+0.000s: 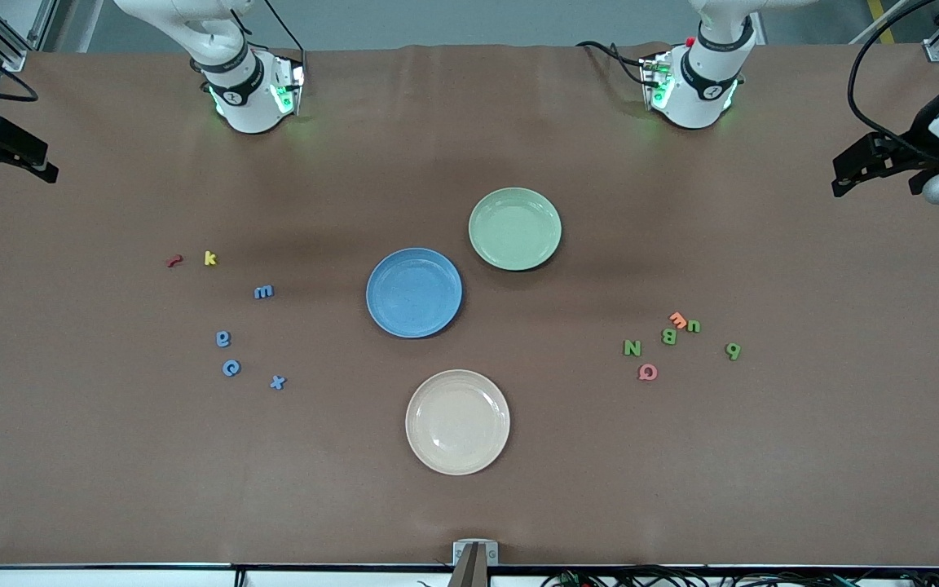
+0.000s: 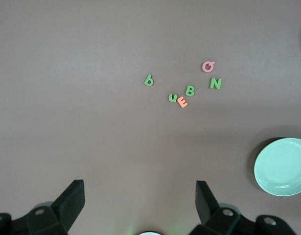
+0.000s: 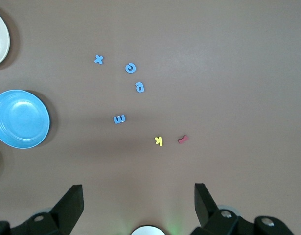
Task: Sort letters by color into matching plates
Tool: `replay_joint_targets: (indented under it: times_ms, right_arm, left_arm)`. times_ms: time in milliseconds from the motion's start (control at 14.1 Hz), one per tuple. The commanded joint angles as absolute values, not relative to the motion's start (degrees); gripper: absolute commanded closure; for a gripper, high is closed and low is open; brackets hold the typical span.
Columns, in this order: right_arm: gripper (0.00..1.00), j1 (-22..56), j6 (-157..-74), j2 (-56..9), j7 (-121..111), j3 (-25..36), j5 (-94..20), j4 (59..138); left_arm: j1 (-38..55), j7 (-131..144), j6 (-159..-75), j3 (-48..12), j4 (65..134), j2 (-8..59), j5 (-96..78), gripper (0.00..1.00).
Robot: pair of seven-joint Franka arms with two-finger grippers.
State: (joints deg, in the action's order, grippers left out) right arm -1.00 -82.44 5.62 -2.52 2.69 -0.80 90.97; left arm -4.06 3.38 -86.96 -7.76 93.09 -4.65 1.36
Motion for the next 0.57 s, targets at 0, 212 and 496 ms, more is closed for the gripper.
replay_joint_targets:
  times_ms: [0,212,496]
  right_arm:
    - [0.00,-1.05,-82.71,6.50,-1.93,2.37,-0.26,91.67]
    - [0.00,-1.14,-82.79,6.42,-1.93,2.55,-0.26,91.67]
    - [0.00,-1.23,-82.88,6.33,-1.93,2.55,-0.18,90.89]
  left_arm:
    - [-4.22,2.37,-85.96,-8.00,92.29,-4.57,1.67,0.00]
    - [-4.31,2.46,-85.96,-8.00,92.20,-4.48,1.84,0.00]
    - [-4.31,2.37,-85.96,-8.00,89.56,-1.06,2.11,0.00]
